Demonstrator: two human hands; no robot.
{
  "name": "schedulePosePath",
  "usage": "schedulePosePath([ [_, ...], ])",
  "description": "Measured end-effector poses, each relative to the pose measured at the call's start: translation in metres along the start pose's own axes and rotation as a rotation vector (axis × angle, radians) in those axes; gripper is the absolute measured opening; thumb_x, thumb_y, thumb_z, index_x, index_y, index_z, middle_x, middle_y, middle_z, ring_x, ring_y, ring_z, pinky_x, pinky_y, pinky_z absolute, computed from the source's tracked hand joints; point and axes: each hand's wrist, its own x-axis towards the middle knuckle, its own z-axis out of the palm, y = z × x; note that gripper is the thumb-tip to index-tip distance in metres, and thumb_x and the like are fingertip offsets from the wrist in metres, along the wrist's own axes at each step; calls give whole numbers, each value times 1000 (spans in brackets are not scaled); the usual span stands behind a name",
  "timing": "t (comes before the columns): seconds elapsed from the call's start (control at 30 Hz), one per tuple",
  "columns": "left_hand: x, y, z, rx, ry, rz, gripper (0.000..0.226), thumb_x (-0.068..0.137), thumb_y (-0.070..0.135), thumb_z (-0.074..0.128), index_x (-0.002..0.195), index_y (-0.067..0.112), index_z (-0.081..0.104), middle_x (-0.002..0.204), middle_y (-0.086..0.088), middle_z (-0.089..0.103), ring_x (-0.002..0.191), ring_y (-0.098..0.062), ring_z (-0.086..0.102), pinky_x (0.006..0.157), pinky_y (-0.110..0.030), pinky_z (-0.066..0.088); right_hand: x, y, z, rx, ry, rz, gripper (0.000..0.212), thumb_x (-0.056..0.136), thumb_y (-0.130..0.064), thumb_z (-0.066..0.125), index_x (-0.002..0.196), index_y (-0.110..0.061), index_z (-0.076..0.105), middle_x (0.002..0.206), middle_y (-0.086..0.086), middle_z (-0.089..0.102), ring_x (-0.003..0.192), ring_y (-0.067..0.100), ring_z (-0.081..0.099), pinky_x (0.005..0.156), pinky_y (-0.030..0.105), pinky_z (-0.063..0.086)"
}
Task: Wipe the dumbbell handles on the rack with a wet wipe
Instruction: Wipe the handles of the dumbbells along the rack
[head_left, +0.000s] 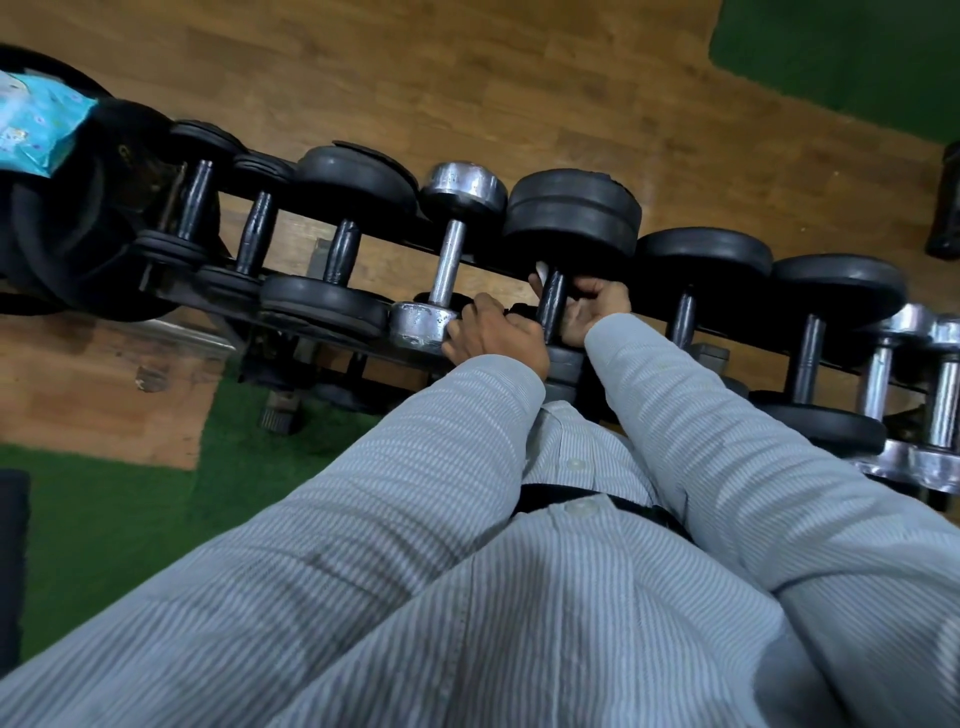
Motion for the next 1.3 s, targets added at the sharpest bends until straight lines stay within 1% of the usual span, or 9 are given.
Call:
schedulePosePath([
  [0.17,0,0,2,-20,7,-5,18,77,18,51,91,17,63,96,-2,67,100,-30,57,96,-45,36,5,-3,-9,3,-187,5,64,60,-3,59,123,-9,54,129,10,68,119,32,66,119,44,29],
  [0.33,0,-1,1,-11,1,8,20,78,18,51,93,16,64,96,-3,68,100,-30,57,97,-46,38,-1,-3,-2,-222,-233,-9,67,58,-17,69,122,1,63,93,8,64,86,26,64,99,38,40],
  [0.43,-1,-1,-1,-8,4,15,21,79,19,50,95,16,64,97,-4,68,102,-30,57,97,-46,38,-9,3,5,-334,-183,2,31,66,-13,71,93,2,70,81,12,61,71,25,61,86,34,50],
  [0.47,-1,-1,-2,-10,2,15,20,80,20,51,95,16,64,98,-4,68,102,-30,57,97,-46,37,-9,5,6,-403,-157,-32,10,73,-11,69,78,-2,69,74,10,61,67,23,60,78,31,52],
  [0.53,-2,-1,-1,-21,5,12,19,81,19,52,95,15,64,98,-5,69,102,-31,57,96,-46,37,-8,6,3,-608,-149,-87,20,81,-8,67,63,-14,60,65,4,59,63,19,58,67,27,52],
  [0.9,-3,-3,-5,-13,-2,55,22,80,21,48,95,13,62,99,-8,70,98,-33,58,93,-46,41,-36,-7,-18,-1709,175,-338,27,81,-32,83,78,-7,70,74,4,63,79,23,66,67,27,45],
  [1.0,-4,-3,-8,18,-17,87,21,83,21,48,98,14,61,102,-8,70,100,-33,58,92,-48,43,-43,-8,-20,-1683,224,-415,14,81,-19,81,88,-7,80,88,4,73,96,23,71,77,27,52],
  [1.17,-7,-1,-17,23,-39,129,23,90,18,54,112,16,60,117,-8,67,115,-33,57,98,-49,40,-65,-13,-26,-1434,122,-321,39,77,-35,87,104,-8,79,98,1,76,94,17,67,85,33,48],
  [1.3,-13,6,-20,18,8,160,27,88,15,56,115,17,58,119,-9,66,117,-32,57,100,-49,40,-81,-30,-51,-1107,105,-548,28,83,-24,84,103,-6,80,85,1,72,75,13,61,71,29,43],
])
